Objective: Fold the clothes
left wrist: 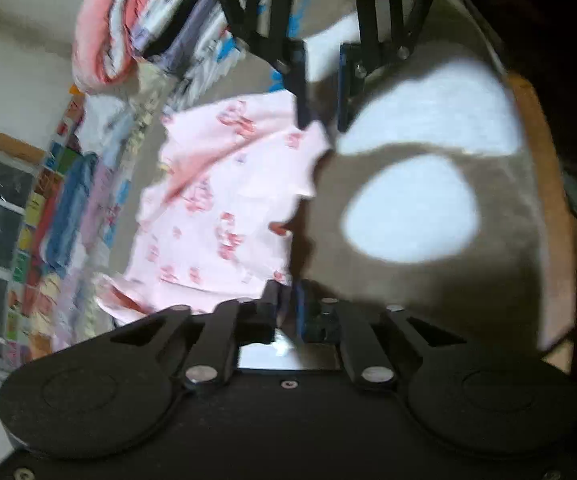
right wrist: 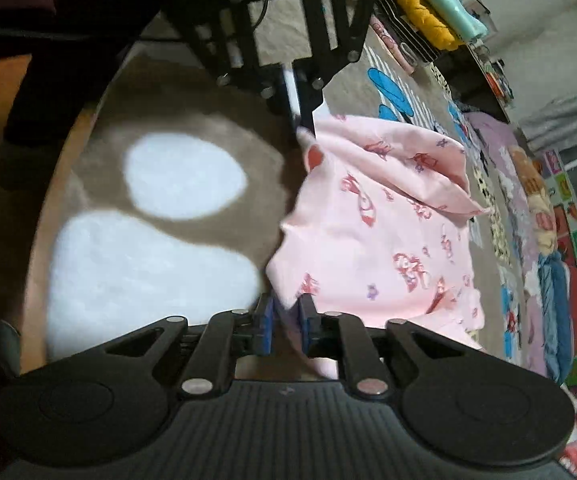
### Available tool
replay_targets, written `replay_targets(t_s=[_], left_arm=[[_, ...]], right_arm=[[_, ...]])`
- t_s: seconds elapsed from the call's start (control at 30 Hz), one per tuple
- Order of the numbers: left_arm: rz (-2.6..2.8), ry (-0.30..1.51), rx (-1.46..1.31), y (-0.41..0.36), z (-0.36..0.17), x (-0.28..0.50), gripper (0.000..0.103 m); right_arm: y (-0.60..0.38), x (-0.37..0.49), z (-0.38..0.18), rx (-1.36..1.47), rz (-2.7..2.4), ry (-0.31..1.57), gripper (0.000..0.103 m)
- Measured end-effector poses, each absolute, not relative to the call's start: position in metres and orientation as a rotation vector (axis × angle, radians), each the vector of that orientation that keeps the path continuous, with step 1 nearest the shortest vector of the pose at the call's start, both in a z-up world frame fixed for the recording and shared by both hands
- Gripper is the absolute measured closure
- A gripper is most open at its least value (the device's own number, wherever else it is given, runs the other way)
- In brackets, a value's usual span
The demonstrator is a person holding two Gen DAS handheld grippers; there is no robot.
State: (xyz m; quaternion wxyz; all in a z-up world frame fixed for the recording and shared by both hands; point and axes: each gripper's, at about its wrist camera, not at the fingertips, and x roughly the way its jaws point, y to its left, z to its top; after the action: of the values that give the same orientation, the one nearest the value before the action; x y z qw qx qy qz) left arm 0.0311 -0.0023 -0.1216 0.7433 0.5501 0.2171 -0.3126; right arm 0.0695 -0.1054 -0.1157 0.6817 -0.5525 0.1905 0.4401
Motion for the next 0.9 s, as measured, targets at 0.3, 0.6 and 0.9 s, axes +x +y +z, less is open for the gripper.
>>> replay_targets(t_s=[0.3,0.6,0.9], left_arm=[[-0.599,0.729,0.715,0.01,-0.093,0.033,0.056],[-0.359,0.866,-0.234,0.066,-0.087,0.074,0.049],[-0.206,0.864,-0.678,0.079,-0.109,0.093,0.062]], right_arm=[[-0.111,0.042,-0.096,-1.057,0.997,0.513,0.072],[-0.222,0.105,-0.09,0.331,0.673,0.836,0.059],[-0.231,0.113,-0.129,0.803,0.521,0.923,0.078]])
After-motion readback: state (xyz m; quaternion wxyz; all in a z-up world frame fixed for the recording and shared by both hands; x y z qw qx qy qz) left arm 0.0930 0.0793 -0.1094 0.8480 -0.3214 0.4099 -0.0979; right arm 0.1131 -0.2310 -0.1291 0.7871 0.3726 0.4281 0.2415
